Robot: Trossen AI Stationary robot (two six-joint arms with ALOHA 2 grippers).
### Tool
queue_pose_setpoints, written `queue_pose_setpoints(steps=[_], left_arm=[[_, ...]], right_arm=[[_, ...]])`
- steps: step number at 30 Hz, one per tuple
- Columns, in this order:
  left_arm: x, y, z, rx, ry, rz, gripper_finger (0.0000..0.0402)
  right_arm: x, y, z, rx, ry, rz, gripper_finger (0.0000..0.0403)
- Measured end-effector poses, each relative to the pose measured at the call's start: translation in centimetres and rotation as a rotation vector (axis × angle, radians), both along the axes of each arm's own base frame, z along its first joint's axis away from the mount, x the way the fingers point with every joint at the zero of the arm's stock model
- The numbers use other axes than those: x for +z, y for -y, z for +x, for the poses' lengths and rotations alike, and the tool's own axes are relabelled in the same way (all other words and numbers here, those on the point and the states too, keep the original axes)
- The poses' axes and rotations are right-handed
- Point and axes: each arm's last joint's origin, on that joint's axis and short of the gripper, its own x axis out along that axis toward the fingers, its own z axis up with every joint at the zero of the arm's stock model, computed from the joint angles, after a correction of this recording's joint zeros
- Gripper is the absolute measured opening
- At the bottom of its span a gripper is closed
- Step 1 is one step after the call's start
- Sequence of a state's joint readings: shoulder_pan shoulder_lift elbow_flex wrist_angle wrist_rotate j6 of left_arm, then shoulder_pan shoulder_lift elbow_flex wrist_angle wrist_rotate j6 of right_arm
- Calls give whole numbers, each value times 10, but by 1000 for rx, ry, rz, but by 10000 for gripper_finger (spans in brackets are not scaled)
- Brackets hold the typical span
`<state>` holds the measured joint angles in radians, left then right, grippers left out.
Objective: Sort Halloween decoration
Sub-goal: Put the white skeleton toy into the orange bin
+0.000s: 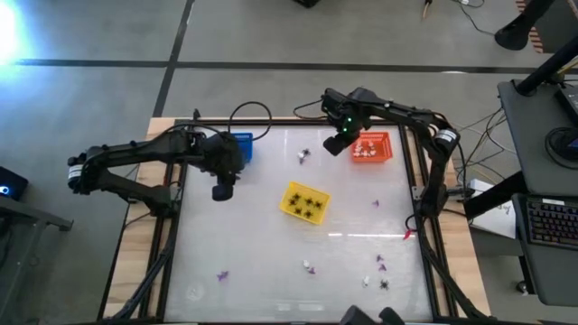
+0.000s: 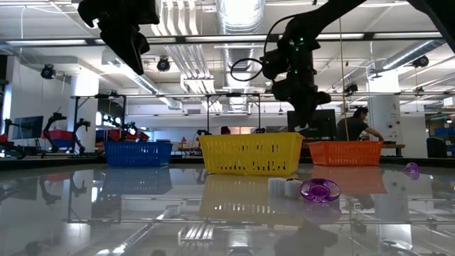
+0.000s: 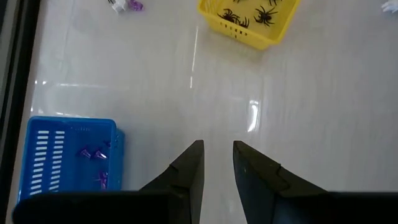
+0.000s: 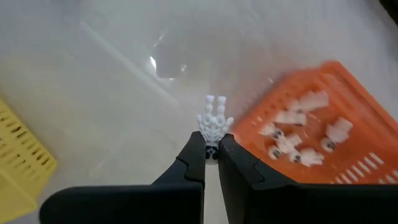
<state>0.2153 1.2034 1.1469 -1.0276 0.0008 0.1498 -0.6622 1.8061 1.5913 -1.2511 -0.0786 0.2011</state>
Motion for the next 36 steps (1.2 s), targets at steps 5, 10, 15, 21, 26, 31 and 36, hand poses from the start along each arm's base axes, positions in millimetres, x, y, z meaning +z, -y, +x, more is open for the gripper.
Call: queue_pose_setpoints(steps=[5,10,15,21,26,31,36], left_arm=[[3,1,-6,-3,-5,1,68],[9,3,-14,-2,21,6,68],[16,5,-23,0,54,13,68],[22,7,-31,2,91,20,68],[24,7,-34,2,103,23,68],[24,7,-34,5,104,21,68],[24,7,-34,13,97,15,68]], right_arm=[[1,12,-16,-75,-31,26,13],[6,22,-28,-134,-24,20,13],[11,29,-40,-174,-17,15,13],[10,36,-48,-204,-19,16,13],[4,35,-49,-204,-35,31,13],[-7,32,-53,-204,-65,58,13],[-15,31,-53,-204,-64,59,13]])
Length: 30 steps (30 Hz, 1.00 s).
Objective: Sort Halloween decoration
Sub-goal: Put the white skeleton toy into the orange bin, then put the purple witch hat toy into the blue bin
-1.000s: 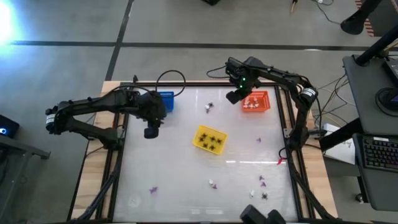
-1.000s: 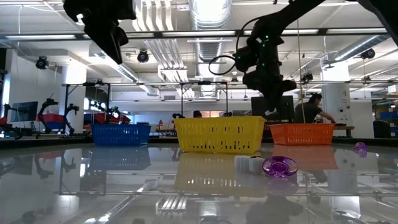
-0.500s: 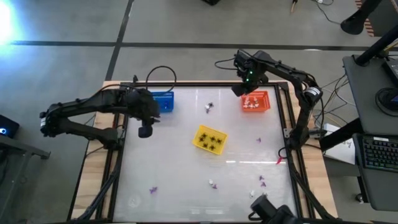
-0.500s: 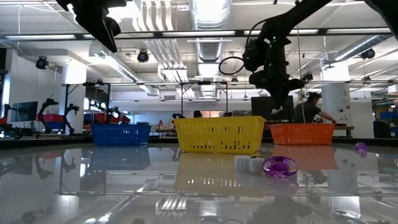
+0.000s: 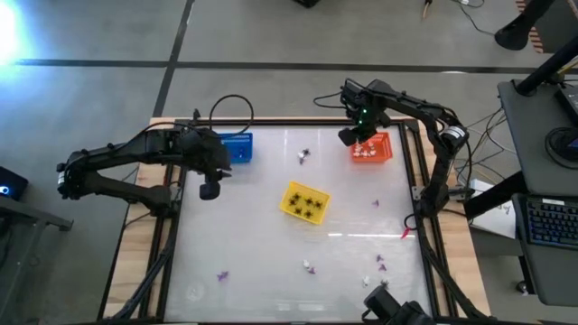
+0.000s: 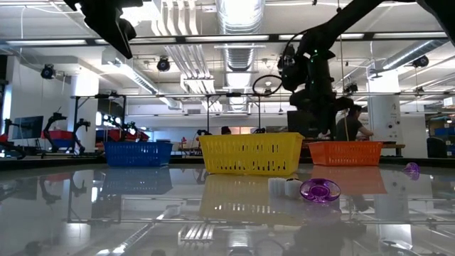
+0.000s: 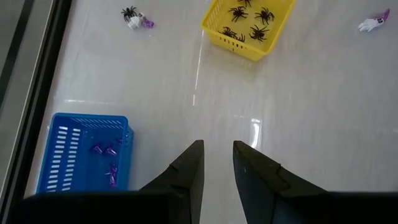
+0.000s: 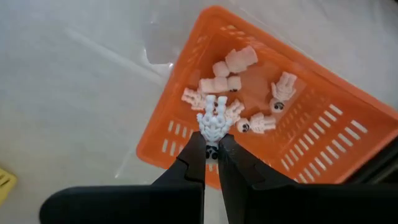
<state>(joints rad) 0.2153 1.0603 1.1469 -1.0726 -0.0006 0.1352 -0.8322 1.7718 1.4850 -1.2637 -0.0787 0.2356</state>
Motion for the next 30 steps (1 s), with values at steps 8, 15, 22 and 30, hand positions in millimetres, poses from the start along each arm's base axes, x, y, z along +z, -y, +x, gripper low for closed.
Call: queue_pose_setpoints(steps=[8,15,22,30], left_arm=[[0,0,0,2,0,-1,68],[0,0,0,2,0,-1,68],[0,0,0,2,0,-2,68],[0,0,0,2,0,-2,68]], right_arm=[[-11,-2,-1,0,4,7,13],[-13,-1,-2,13,-22,-23,14],[-13,2,-3,7,-84,-92,69],[-13,1,-2,2,-61,-72,109]])
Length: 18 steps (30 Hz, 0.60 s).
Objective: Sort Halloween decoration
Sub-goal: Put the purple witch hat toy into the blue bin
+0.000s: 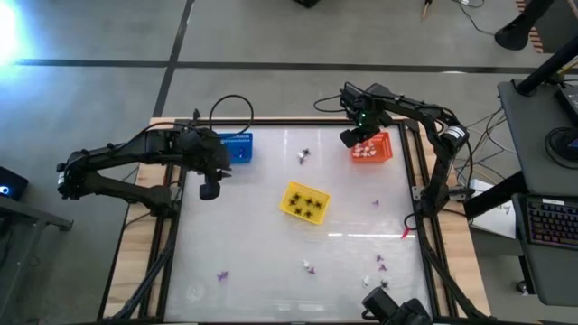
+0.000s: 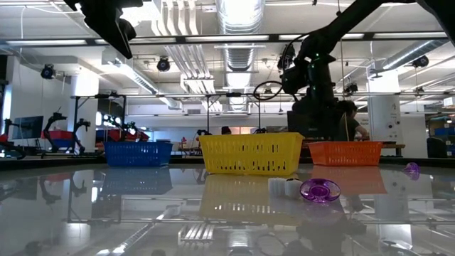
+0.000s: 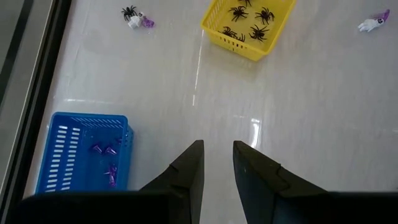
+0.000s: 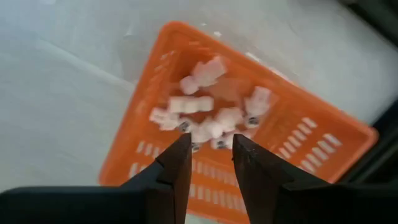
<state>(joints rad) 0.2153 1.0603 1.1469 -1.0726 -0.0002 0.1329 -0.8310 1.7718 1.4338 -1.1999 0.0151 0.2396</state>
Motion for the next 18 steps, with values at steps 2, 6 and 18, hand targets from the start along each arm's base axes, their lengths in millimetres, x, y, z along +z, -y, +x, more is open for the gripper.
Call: queue_pose_setpoints(steps=[2,6,18], left_arm=[[0,0,0,0,0,0,68],[0,0,0,8,-2,13,68],[-13,-7,19,35,-85,74,68]], right_arm=[[0,-1,1,-40,40,37,107],[7,-7,5,-132,200,177,102],[65,-67,21,-15,389,161,97]])
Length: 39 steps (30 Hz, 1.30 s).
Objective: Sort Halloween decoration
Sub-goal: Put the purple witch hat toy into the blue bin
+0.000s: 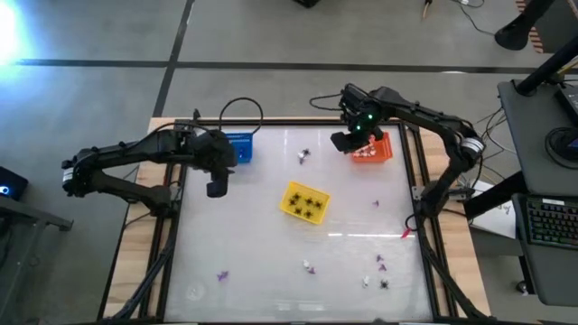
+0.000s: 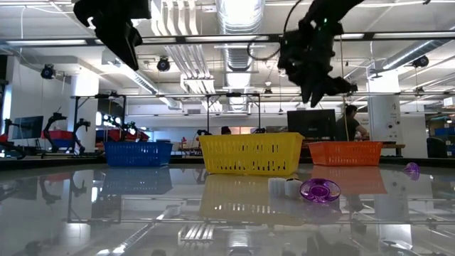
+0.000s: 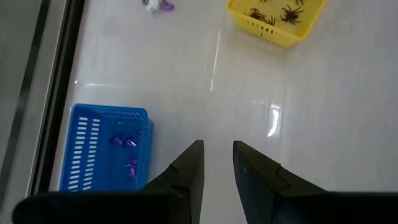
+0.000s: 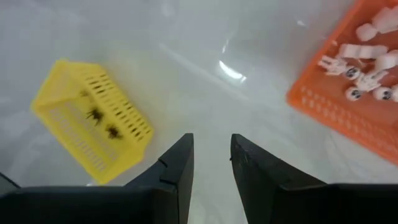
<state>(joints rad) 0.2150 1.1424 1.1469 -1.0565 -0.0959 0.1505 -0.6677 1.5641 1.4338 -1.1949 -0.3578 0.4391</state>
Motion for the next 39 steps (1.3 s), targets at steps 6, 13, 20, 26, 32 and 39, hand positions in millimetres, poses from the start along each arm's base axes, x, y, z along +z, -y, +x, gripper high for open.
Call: queue_pose_setpoints(steps=[6,13,20,26,32,39], left_arm=[[0,-1,4,-23,13,16,68],[2,-1,4,-25,36,22,68],[1,0,0,-23,9,12,68],[2,0,-2,-24,15,16,68],[-1,-2,2,3,-13,49,69],[1,-6,18,3,-18,48,99]], right_arm=[[26,-40,4,22,-2,-123,87],[38,-78,12,63,11,-167,82],[31,-96,34,128,55,-178,82],[23,-93,59,137,172,-194,82],[20,-94,62,160,197,-138,82],[34,-98,57,169,217,-154,82]])
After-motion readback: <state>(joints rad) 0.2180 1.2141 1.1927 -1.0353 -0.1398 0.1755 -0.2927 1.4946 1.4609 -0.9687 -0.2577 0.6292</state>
